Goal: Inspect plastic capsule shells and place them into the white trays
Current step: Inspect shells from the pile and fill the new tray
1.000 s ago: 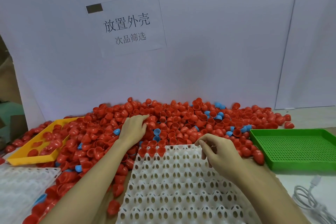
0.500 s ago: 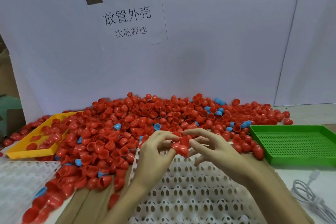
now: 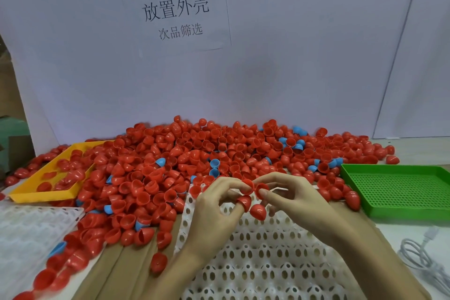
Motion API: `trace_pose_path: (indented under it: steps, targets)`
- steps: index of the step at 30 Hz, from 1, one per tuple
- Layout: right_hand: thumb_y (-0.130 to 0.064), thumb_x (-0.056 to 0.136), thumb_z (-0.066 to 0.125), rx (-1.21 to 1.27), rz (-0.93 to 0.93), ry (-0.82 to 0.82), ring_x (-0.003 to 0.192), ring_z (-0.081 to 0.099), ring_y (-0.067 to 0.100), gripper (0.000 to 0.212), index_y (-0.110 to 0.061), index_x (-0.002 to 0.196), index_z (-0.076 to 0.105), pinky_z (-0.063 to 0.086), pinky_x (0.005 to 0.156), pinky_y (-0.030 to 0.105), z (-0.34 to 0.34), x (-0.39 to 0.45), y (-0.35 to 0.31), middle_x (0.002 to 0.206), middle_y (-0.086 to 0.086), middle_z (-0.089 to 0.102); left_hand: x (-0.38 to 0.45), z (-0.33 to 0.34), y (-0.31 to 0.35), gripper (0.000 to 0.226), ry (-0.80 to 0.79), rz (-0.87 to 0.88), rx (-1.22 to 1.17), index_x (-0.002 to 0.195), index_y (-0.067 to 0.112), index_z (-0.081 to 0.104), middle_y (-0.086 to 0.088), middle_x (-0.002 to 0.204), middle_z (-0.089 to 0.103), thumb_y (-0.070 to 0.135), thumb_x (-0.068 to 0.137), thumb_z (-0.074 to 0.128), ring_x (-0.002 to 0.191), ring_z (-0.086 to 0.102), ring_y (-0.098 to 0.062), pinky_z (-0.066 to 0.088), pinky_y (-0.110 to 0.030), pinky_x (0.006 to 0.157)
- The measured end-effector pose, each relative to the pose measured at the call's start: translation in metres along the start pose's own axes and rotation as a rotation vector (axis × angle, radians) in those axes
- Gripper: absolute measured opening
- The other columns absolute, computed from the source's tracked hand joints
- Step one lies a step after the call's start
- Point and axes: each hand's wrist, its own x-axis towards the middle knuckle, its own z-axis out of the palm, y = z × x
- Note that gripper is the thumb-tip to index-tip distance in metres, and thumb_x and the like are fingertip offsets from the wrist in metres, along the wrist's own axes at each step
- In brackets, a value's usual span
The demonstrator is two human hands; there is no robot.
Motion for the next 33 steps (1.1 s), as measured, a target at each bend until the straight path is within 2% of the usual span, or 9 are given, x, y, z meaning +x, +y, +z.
trace_pose_path:
  steps: [5, 10, 15, 18, 21, 23, 26, 30, 33]
  targets:
    - [-0.005, 0.096, 0.072, -0.036, -0.016, 0.084, 0.076, 0.076, 0.025, 0.027, -0.031, 0.099, 0.076, 0.061, 0.074, 0.03, 0.002, 0.003, 0.007, 0.1, 0.0, 0.077, -0.002, 0.002, 0.0, 0.041, -0.047, 0.054, 0.055, 0.109, 0.032, 0.074, 0.014, 0.107, 0.074, -0.006, 0.095, 0.065, 0.104, 0.072, -0.015, 0.054, -0.019, 0.089]
    - [-0.009, 0.099, 0.069, -0.069, -0.052, 0.146, 0.081, 0.074, 0.021, 0.029, -0.035, 0.102, 0.081, 0.058, 0.072, 0.03, 0.0, 0.003, 0.009, 0.1, -0.004, 0.079, -0.001, -0.001, 0.006, 0.036, 0.001, -0.077, -0.033, 0.082, 0.027, 0.066, 0.002, 0.073, 0.067, 0.0, 0.09, 0.045, 0.057, 0.053, -0.011, 0.041, -0.022, 0.054]
    - [-0.011, 0.102, 0.062, -0.15, -0.025, 0.086, 0.09, 0.06, 0.056, 0.04, -0.047, 0.108, 0.08, 0.053, 0.079, 0.064, 0.0, 0.004, 0.009, 0.098, 0.017, 0.077, -0.001, -0.008, 0.01, 0.037, 0.0, -0.205, -0.098, 0.055, 0.009, 0.059, -0.01, 0.056, 0.059, 0.023, 0.083, 0.04, 0.054, 0.047, -0.01, 0.035, -0.021, 0.055]
    - [-0.008, 0.103, 0.061, -0.135, -0.021, 0.053, 0.092, 0.061, 0.056, 0.042, -0.045, 0.111, 0.079, 0.062, 0.084, 0.045, 0.001, 0.002, 0.009, 0.095, 0.019, 0.076, -0.005, -0.005, 0.008, 0.058, -0.048, -0.155, 0.128, 0.056, 0.01, 0.058, -0.006, 0.053, 0.056, 0.042, 0.102, 0.044, 0.049, 0.045, -0.01, 0.039, -0.033, 0.052]
    - [-0.012, 0.103, 0.064, -0.088, -0.006, 0.058, 0.09, 0.072, 0.037, 0.035, -0.041, 0.117, 0.078, 0.059, 0.09, 0.028, 0.001, 0.0, 0.007, 0.091, 0.018, 0.077, -0.006, -0.005, 0.004, 0.036, -0.039, -0.009, 0.565, 0.074, 0.028, 0.065, 0.015, 0.072, 0.062, 0.042, 0.106, 0.055, 0.073, 0.057, -0.006, 0.044, -0.018, 0.074]
    - [-0.017, 0.103, 0.066, -0.069, 0.028, 0.044, 0.089, 0.076, 0.019, 0.029, -0.037, 0.12, 0.077, 0.057, 0.091, 0.027, 0.001, 0.0, 0.006, 0.087, 0.007, 0.08, -0.005, -0.006, 0.005, 0.013, -0.037, 0.071, 0.556, 0.109, 0.033, 0.069, 0.023, 0.105, 0.064, 0.038, 0.103, 0.059, 0.104, 0.056, -0.001, 0.036, -0.013, 0.101]
    - [-0.018, 0.102, 0.068, -0.061, 0.037, 0.025, 0.086, 0.076, 0.008, 0.027, -0.034, 0.123, 0.075, 0.056, 0.084, 0.018, 0.002, -0.002, 0.003, 0.087, 0.005, 0.081, -0.005, -0.003, 0.005, 0.04, -0.153, 0.131, 0.368, 0.136, 0.031, 0.056, 0.026, 0.126, 0.057, 0.032, 0.096, 0.061, 0.127, 0.053, 0.0, 0.038, -0.015, 0.11]
    - [-0.017, 0.099, 0.071, -0.041, -0.03, 0.031, 0.085, 0.075, 0.012, 0.027, -0.03, 0.122, 0.078, 0.058, 0.088, 0.024, 0.003, -0.003, 0.001, 0.088, -0.006, 0.078, -0.007, 0.002, 0.004, 0.031, -0.125, 0.236, 0.239, 0.126, 0.026, 0.059, 0.02, 0.122, 0.057, 0.024, 0.098, 0.071, 0.12, 0.06, -0.005, 0.044, -0.014, 0.102]
    - [-0.015, 0.097, 0.073, -0.029, -0.1, 0.025, 0.096, 0.074, 0.016, 0.028, -0.032, 0.12, 0.079, 0.059, 0.095, 0.033, 0.003, -0.003, -0.003, 0.113, -0.008, 0.074, -0.003, 0.0, 0.002, 0.026, -0.021, 0.3, 0.238, 0.112, 0.02, 0.063, 0.015, 0.11, 0.059, 0.006, 0.094, 0.075, 0.104, 0.062, -0.006, 0.048, -0.015, 0.094]
